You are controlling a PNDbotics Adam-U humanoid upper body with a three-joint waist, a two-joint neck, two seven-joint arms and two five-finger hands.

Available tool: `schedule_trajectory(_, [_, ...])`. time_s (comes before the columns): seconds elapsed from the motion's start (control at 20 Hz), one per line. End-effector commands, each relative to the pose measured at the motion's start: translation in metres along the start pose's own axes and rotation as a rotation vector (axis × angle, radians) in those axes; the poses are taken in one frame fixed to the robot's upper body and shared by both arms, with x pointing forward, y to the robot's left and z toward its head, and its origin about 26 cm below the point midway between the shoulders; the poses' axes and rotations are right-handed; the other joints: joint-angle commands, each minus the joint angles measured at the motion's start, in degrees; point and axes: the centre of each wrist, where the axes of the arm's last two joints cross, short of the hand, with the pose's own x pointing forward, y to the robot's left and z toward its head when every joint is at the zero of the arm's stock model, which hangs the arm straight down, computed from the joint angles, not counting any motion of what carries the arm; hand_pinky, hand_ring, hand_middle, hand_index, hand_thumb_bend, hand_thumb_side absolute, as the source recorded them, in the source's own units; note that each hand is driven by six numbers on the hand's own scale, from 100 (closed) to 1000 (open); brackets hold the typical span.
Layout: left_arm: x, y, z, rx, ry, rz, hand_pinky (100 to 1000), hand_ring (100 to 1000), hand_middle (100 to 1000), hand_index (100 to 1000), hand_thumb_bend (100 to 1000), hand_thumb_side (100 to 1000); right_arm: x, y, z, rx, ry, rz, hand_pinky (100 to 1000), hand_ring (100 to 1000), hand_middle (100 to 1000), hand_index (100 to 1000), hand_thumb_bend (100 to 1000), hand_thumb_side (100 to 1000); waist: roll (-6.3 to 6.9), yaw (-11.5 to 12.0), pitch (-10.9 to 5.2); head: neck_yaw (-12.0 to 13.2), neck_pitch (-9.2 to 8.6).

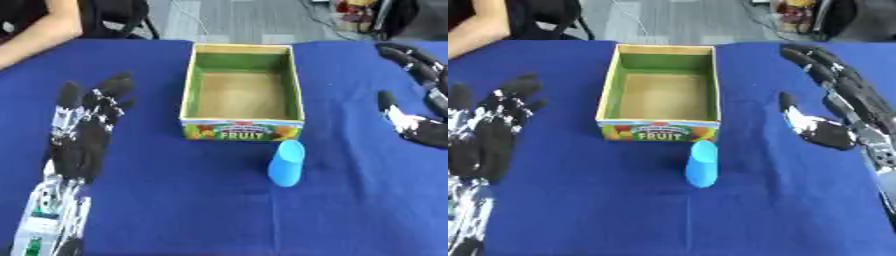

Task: Pick up objects on the table and place them in the box.

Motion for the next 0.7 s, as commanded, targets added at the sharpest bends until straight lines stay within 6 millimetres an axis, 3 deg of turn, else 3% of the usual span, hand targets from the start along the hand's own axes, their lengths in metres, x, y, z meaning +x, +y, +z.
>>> schedule_trajectory(0.05, [0.004,-0.001,-0.003,-0.014,-0.016,-0.001,901,941,917,807,830,1000,-0.006,-0.006,-0.010,0.023,-0.029,0.012,1000,880,943,998,100,808,-0.13,0.22,-0.79,-0.76,-0.66])
schedule_trajectory(0.7, [0.003,-0.003,-0.003,-0.028,-0.014,0.008,902,944,919,805,828,1000,-0.015,0.020,-0.047,0.085,-0.071,-0.087,1000,862,926,994,100,803,-0.14,0.91,-0.80,-1.58,-0.32])
